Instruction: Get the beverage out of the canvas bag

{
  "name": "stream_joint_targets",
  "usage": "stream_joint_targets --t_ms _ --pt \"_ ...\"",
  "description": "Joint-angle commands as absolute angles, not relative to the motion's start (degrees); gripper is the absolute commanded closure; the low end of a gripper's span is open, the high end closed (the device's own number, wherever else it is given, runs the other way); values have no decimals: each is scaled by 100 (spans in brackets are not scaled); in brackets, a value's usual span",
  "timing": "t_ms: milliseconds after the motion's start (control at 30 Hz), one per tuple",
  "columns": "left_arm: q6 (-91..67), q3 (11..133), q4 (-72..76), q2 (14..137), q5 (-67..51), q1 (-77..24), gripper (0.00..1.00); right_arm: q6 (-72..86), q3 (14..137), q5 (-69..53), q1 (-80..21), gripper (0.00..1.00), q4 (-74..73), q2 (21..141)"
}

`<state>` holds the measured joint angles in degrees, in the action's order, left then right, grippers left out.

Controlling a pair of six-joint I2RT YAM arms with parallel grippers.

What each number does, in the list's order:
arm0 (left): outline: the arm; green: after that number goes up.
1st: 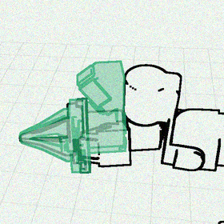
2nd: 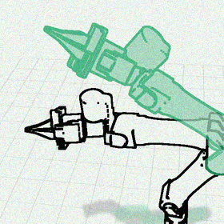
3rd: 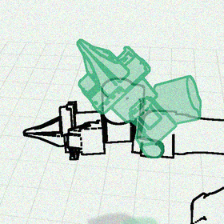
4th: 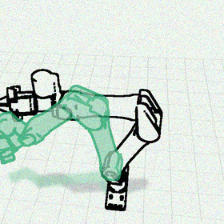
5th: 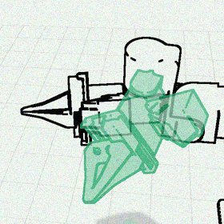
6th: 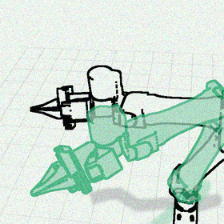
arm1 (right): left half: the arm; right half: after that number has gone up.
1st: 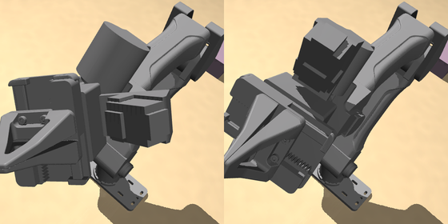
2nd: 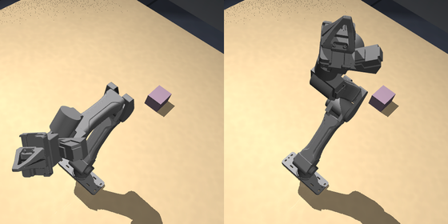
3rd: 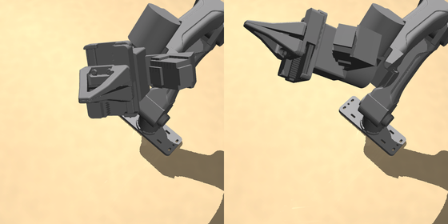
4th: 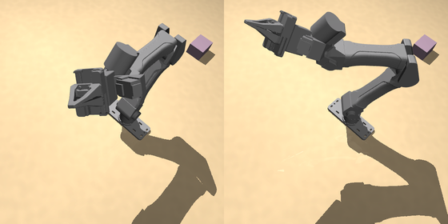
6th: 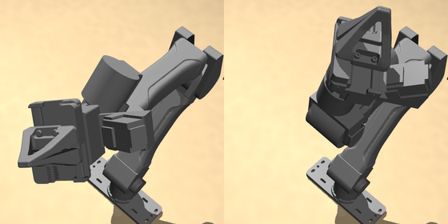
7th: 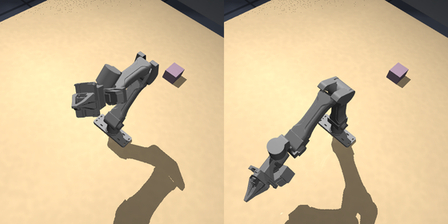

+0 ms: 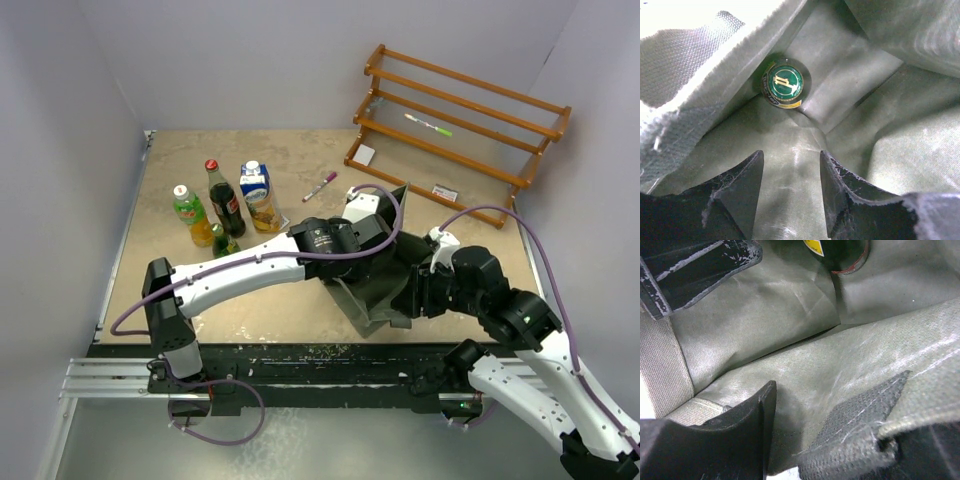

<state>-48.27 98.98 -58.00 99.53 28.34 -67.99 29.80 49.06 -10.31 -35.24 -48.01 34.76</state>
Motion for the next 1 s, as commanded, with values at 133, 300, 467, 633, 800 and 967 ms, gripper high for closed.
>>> stream_joint_targets --t_ms 133,300,467,633,800,967 --pt "-4839 10326 -5690 10419 3402 -6704 36 2804 5080 -1230 -3540 52 -4651 3525" --pt "-4723 10586 -5660 10777 3718 -6683 32 2812 5060 -1214 -3534 52 -4638 3517" --pt "-4887 10686 -5785 11024 3896 -6576 30 2825 5054 -1171 -3541 52 -4647 3488" --pt "-4643 10520 -5347 11058 3897 -6485 34 2829 5036 -1152 -3538 52 -4632 3461" --pt "-4449 10414 -5093 11197 3946 -6419 37 2826 5019 -1143 -3535 52 -4616 3457" --pt "-4379 10273 -4939 11248 4073 -6398 43 2830 4975 -1145 -3538 52 -4604 3410"
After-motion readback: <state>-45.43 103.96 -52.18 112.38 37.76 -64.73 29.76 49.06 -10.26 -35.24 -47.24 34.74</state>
